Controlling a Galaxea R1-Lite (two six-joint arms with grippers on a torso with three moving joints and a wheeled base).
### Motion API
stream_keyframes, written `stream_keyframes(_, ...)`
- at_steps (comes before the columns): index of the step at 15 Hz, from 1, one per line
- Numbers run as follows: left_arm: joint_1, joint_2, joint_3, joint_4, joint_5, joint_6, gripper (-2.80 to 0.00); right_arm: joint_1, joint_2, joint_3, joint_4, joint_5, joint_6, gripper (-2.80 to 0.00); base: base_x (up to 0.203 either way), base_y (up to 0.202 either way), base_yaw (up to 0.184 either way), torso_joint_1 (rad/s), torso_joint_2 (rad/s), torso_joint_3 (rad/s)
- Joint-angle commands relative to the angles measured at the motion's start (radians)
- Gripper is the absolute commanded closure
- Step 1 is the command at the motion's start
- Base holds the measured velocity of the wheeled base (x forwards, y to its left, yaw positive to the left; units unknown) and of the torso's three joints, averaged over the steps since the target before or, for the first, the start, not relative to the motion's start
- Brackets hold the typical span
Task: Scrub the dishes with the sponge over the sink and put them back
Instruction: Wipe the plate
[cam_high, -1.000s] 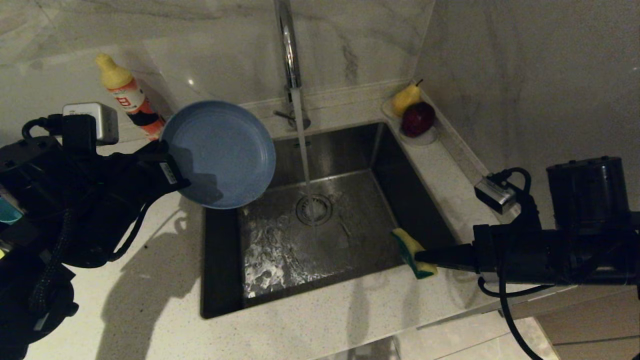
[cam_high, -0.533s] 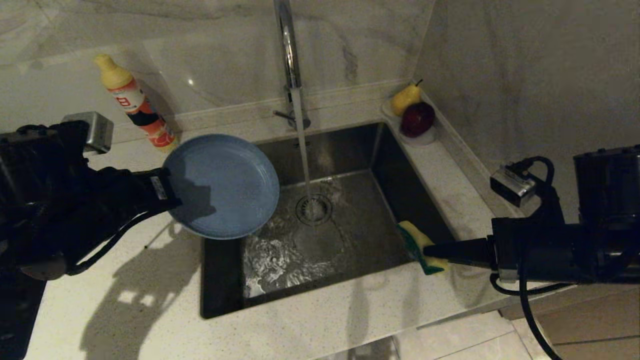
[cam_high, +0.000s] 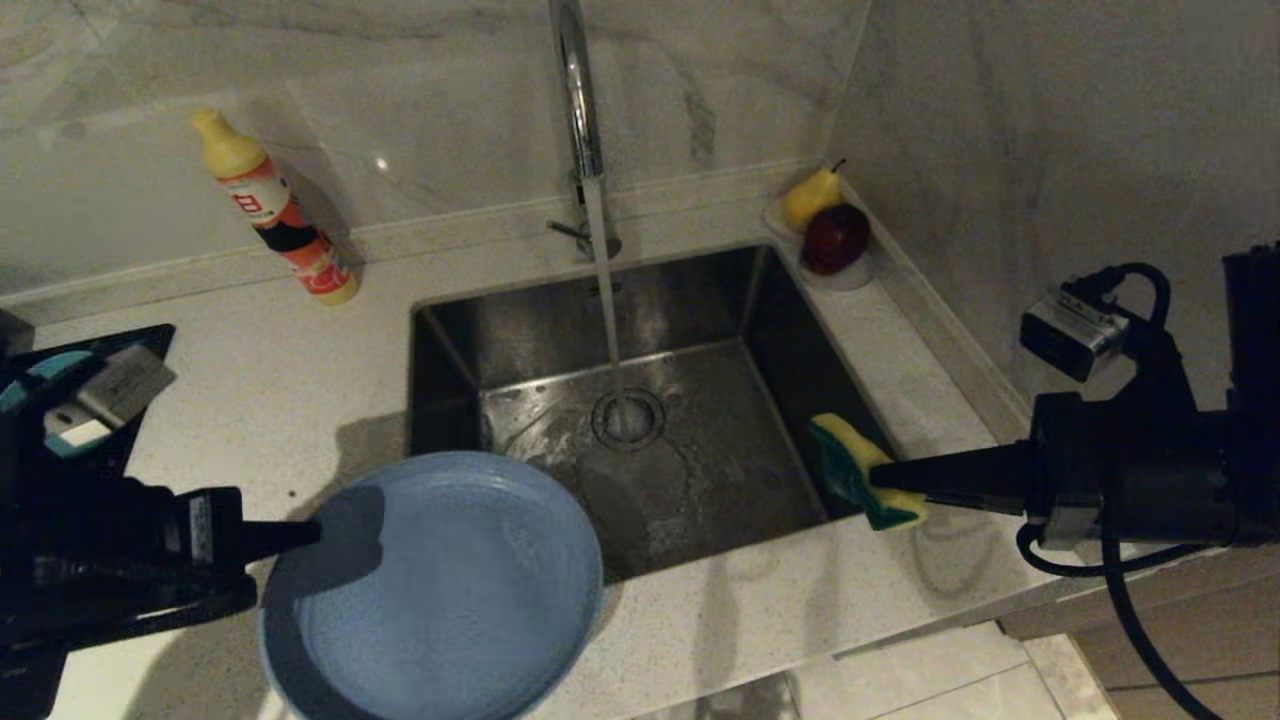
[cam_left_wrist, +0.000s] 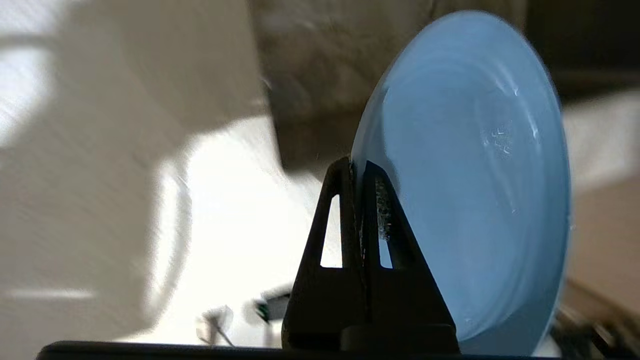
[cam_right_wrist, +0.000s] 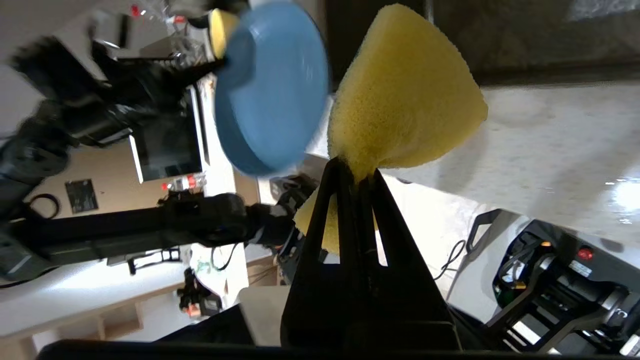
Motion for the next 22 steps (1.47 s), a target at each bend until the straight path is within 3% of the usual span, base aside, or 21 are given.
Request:
stream_keyframes(1,-0.003,-0.091,0.077,0.004,-0.082,-0.010,0.00,0.021,-0.013,-0.028,0.015,0.007,0.005,0.00,0.000,0.000,0.000,0.000,0.00,0.000)
stream_keyframes(4,-0.004,-0.116,0.176,-0.019,-0.104,0.033,0.00,0.087,-0.017,-0.060,0.048,0.010,0.032,0.00,0.000,0.000,0.000,0.000,0.00,0.000)
stream_keyframes(7,-0.004,-0.131,0.291,-0.209,-0.101,0.109,0.00,0.178,0.018,-0.079,0.072,0.009,0.048,0.00,0.000,0.000,0.000,0.000,0.00,0.000)
stream_keyframes(10,-0.004,-0.134,0.396,-0.401,-0.070,0.254,0.00,0.259,0.085,-0.137,0.140,0.007,0.049,0.00,0.000,0.000,0.000,0.000,0.00,0.000)
stream_keyframes(13,-0.004,-0.080,0.397,-0.442,-0.005,0.269,0.00,0.326,0.173,-0.223,0.185,-0.002,0.050,0.00,0.000,0.000,0.000,0.000,0.00,0.000)
stream_keyframes(16,-0.004,0.010,0.399,-0.584,0.077,0.269,0.00,0.349,0.258,-0.340,0.241,-0.003,0.049,0.00,0.000,0.000,0.000,0.000,0.00,0.000)
stream_keyframes(18,-0.006,0.061,0.395,-0.616,0.116,0.280,0.00,0.358,0.323,-0.403,0.281,-0.004,0.047,0.00,0.000,0.000,0.000,0.000,0.00,0.000)
stream_keyframes(22,-0.028,0.123,0.398,-0.670,0.135,0.314,0.00,0.405,0.448,-0.530,0.338,-0.004,0.046,0.00,0.000,0.000,0.000,0.000,0.00,0.000)
